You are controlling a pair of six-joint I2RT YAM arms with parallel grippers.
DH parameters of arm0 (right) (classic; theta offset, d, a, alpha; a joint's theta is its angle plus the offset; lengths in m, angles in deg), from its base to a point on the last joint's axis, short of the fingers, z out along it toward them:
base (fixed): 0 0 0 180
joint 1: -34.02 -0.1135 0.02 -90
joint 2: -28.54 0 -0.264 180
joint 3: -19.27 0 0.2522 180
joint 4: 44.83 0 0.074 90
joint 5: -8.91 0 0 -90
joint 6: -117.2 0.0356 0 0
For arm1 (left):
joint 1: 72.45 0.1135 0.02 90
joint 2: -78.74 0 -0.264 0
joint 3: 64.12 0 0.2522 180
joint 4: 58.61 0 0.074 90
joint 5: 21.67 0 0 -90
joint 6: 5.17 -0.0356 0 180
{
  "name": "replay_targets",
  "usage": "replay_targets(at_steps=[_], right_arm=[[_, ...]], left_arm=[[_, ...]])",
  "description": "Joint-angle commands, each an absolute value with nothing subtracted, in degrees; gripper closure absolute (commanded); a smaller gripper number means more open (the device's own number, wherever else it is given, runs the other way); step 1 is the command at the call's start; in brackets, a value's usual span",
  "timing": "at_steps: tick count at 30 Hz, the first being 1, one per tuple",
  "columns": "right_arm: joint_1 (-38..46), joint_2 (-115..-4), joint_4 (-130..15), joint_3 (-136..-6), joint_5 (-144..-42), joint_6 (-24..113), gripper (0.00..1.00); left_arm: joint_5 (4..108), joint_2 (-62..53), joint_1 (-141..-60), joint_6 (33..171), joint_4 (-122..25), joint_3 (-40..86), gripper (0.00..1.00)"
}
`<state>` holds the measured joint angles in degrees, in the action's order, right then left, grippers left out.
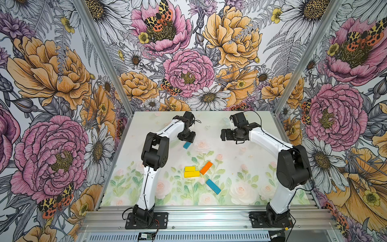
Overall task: Assemble the number 7 with building blocks
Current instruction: Adjust the building block at the center of the board.
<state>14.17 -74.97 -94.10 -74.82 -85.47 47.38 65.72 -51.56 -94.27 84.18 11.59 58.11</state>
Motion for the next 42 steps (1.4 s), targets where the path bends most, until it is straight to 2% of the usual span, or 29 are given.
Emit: replay_targets(at_steps=[1,9,11,12,13,14,21,28,36,42], right_arm=[[13.68,-75.74,-93.31,-76.58,-85.76,48.39,0.01],[12.96,-76.14,-93.31,-76.24,-86.22,48.34,0.01],[12.74,-76.31,-93.31,-76.36,-86.28,48.16,0.01],[12.71,-76.37,-93.31,-76.39,-86.47,48.13,0.01],[12.62,-76.4,-93.31,-76.47,-86.45,47.97,0.01],[12.58,-76.4,-93.31,-76.47,-86.48,47.89,0.01],[12.39,-76.49,-93.31,-76.45,-86.72,47.55,0.01],[12.3,-76.08,-93.4,-76.22,-86.63,47.26,0.01],[12.24,-77.22,-93.31,-76.13,-86.95,47.17,0.01],[12.14,-78.24,-93.31,-77.19,-87.86,46.98,0.01]], left_arm=[[66.48,-47.08,-92.31,90.35,12.3,57.4,0.42],[64.08,-45.93,-90.56,107.21,13.75,58.72,0.43],[61.6,-46.18,-90.64,111.14,13.85,58.63,0.39],[60.68,-46.24,-90.65,112.57,13.94,58.54,0.24],[59.85,-46.09,-90.8,113.81,13.94,58.45,0.02],[59.35,-45.98,-90.99,114.57,13.94,58.5,0.01],[60.3,-44.74,-91.91,115.04,13.92,58.58,0.01],[64.6,-42.07,-93.41,103.18,13.92,52.69,0.03],[65.05,-38.11,-92.2,110.71,13.94,46.91,0.12],[64.44,-38.68,-93.11,113.63,13.08,46.57,0.15]])
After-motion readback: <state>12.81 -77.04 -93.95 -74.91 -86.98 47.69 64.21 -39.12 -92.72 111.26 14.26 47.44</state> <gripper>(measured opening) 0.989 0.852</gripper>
